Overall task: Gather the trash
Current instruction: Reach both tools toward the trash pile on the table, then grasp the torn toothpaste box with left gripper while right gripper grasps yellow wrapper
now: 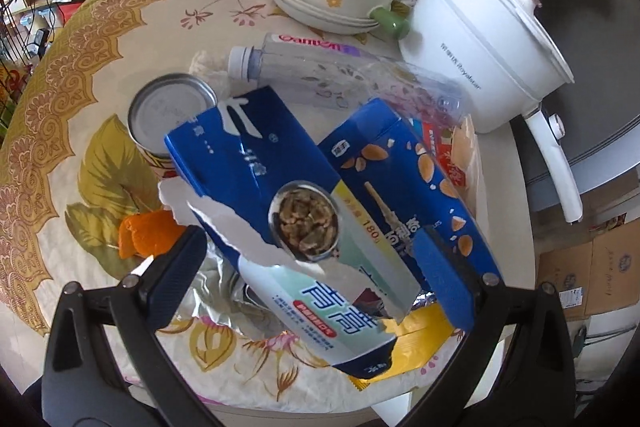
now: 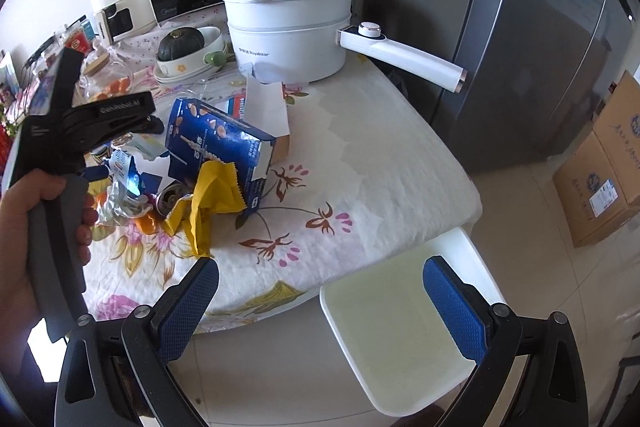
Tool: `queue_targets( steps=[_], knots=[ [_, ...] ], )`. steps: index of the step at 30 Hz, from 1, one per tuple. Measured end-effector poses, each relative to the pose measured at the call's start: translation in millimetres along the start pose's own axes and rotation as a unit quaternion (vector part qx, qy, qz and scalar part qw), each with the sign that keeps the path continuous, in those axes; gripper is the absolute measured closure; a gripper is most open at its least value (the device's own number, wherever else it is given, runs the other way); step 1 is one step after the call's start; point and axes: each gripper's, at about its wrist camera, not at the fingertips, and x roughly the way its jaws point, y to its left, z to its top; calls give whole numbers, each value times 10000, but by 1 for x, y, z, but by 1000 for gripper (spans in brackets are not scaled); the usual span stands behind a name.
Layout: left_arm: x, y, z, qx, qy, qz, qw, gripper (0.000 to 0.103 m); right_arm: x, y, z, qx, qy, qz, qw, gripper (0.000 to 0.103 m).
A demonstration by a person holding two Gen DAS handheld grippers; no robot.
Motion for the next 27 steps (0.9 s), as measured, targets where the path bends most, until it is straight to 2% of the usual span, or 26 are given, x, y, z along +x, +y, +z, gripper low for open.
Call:
queue_targets(
  steps=[2,3,5,8,10,12,16,21,27],
  knots=[
    [4,3,0,-54,66,-127,9999,2,3,-3,-1,41,32,-32,10000,0],
    [2,5,0,-16,26,-175,9998,7,4,-4,-1,62,49,-37,10000,0],
    [-2,7,-1,86,-10,-364,9993,19,8,-7,-2,111,91,-47,9999,0],
    [-5,11,-1,277,140,-704,9970,37,13,-10,-2,179,138,-37,9997,0],
    [-7,15,-3,346,243,-975,9943,53,15,-10,-2,237,173,9,9996,0],
    [-10,19,-5,423,311,-1208,9913,63,16,-8,-2,283,191,78,9994,0],
    [-30,21,-10,881,157,-1426,9857,71,16,2,-2,266,166,166,9994,0],
    [-59,29,-15,1271,-77,-1630,9784,75,19,14,2,227,119,221,9994,0],
    [-88,64,-22,1309,-470,-1865,9725,76,29,27,9,417,139,594,9973,1]
  ],
)
